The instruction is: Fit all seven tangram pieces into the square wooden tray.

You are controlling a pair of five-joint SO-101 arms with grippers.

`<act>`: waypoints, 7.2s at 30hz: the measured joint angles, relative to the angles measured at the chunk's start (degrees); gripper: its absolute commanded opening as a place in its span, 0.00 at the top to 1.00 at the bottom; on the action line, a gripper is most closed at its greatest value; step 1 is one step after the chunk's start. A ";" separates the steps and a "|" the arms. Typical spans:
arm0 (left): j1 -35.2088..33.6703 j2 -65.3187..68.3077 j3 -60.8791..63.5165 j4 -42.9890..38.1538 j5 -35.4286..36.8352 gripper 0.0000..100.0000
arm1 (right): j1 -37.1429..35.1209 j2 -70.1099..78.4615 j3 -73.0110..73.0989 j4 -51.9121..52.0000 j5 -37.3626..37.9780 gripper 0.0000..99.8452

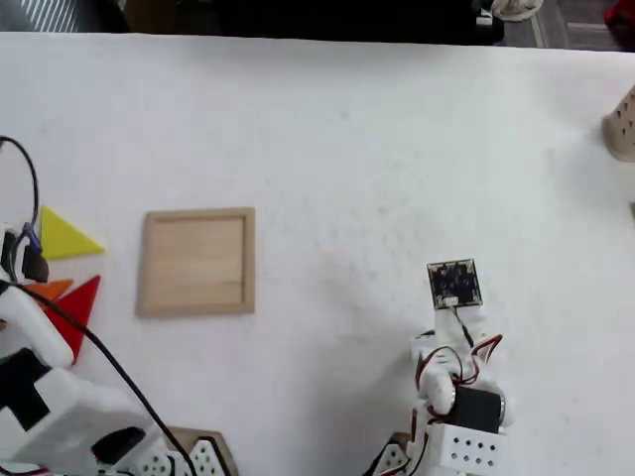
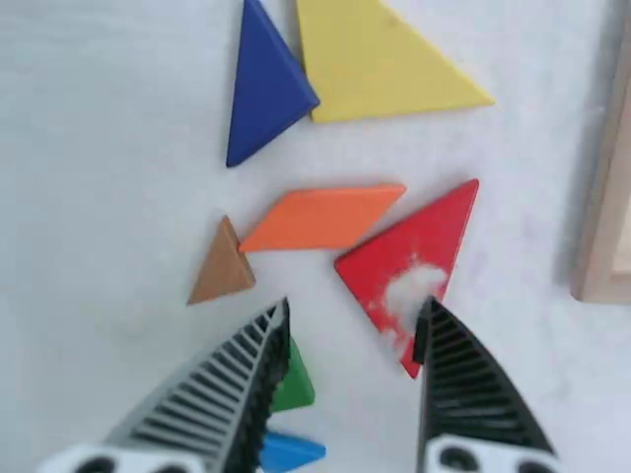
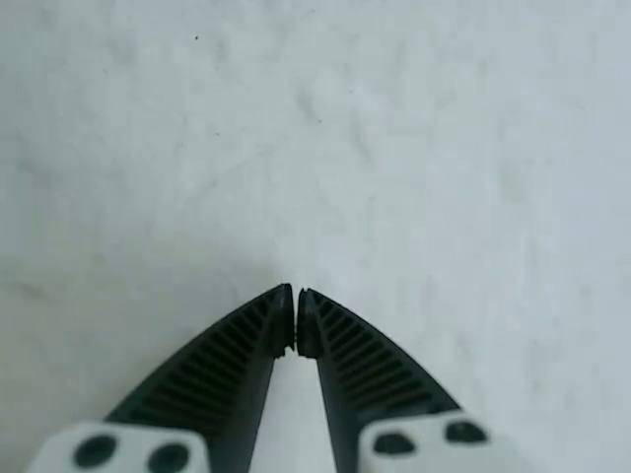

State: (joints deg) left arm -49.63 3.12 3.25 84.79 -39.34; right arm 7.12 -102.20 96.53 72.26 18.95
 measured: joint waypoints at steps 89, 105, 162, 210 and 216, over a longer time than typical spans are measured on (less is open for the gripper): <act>0.44 29.19 -4.66 -36.84 9.93 0.77 | 0.00 0.00 0.00 0.00 0.18 0.98; -1.49 31.47 -17.85 -15.56 34.64 0.76 | 0.00 0.00 0.00 0.00 0.18 0.98; -1.23 41.58 -35.08 -6.33 42.81 0.70 | 0.00 0.00 0.00 0.00 0.18 0.98; -0.97 56.26 -55.65 1.85 29.27 0.70 | 0.00 0.00 0.00 0.00 0.18 0.98; -1.14 56.26 -55.65 0.79 29.27 0.70 | 0.00 0.00 0.00 0.00 0.18 0.98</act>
State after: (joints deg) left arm -50.77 59.38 -52.40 85.58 -10.07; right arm 7.12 -102.20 96.53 72.26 19.12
